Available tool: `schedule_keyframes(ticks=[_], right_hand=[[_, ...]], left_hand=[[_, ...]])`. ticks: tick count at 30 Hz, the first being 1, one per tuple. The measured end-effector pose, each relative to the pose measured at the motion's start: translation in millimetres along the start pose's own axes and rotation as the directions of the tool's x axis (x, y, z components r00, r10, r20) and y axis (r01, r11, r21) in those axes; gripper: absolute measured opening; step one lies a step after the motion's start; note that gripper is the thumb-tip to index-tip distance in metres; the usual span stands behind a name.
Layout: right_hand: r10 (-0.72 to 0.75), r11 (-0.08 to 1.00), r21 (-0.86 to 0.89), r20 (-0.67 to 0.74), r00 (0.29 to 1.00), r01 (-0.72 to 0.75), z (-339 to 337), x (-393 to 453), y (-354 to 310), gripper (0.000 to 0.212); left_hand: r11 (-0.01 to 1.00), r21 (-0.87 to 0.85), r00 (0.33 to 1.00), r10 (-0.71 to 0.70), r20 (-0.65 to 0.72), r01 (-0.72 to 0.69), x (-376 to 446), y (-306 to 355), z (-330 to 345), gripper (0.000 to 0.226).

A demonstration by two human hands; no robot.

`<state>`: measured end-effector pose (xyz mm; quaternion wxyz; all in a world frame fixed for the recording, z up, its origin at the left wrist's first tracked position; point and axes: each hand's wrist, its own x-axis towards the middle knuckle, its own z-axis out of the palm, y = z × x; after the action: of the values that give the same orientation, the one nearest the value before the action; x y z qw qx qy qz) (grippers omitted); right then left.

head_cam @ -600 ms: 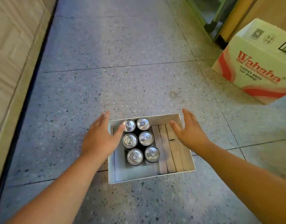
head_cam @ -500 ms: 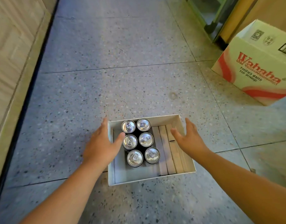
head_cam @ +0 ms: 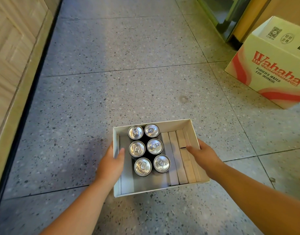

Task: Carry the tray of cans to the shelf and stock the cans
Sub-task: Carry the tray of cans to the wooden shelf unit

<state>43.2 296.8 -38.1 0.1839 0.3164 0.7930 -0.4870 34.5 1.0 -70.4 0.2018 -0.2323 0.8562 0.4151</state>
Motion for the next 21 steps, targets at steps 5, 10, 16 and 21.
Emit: schedule_keyframes(ticks=[5,10,16,21], right_hand=[[0.061,0.998,-0.033,0.025,0.998,-0.06,4,0,0,0.04],[0.087,0.996,-0.034,0.03,0.996,-0.086,3,0,-2,0.041],[0.121,0.993,-0.002,0.025,0.992,-0.121,5,-5,-1,0.041],[0.145,0.989,0.014,0.03,0.989,-0.146,6,-12,-4,0.04]], left_hand=[[0.999,-0.025,0.999,-0.046,0.002,0.046,5,-10,2,0.059],[0.999,-0.023,0.999,-0.039,-0.019,0.039,6,-8,5,0.05],[1.0,-0.012,1.0,-0.002,-0.019,0.002,8,-8,-1,0.044],[0.999,-0.011,0.999,0.031,-0.023,-0.032,4,-7,-3,0.041]])
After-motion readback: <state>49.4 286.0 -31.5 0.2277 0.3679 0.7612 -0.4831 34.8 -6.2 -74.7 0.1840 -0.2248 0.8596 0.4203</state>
